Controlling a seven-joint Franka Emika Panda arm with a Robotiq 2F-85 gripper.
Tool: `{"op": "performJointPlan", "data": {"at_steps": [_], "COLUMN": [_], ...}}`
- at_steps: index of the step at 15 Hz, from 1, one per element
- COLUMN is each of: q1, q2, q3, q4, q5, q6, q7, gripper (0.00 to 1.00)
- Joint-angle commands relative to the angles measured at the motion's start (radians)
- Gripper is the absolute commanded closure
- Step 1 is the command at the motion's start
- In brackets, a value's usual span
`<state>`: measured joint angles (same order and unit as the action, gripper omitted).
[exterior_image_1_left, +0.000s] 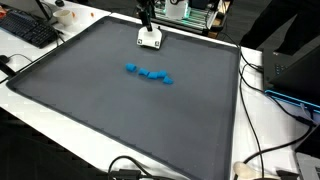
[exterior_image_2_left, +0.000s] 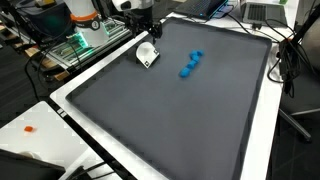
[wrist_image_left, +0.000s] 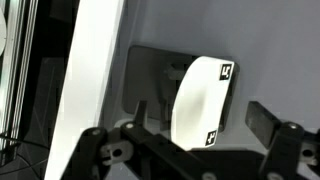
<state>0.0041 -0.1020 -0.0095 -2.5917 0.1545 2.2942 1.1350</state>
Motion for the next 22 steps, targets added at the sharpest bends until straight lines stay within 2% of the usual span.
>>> {"op": "performJointPlan", "data": {"at_steps": [1,6,11,17,22], "q1": [-0.01,-0.01,-0.008,0.005,0.011], "q2": [-0.086,-0.135,-0.128,-0.103,-0.093], "q3": [0.0,-0.003,0.006,0.016,0.027], "q4": [0.03,0.12,0.214,0.283,0.321], "q5": [-0.008,0.001,-0.008,-0.016,-0.036], "q6": [-0.126,-0.255,-0.35,-0.36,-0.33], "q7": [-0.148,-0.436,-0.701,-0.957,-1.057], "gripper": [0.0,0.0,0.0,0.0,0.0]}}
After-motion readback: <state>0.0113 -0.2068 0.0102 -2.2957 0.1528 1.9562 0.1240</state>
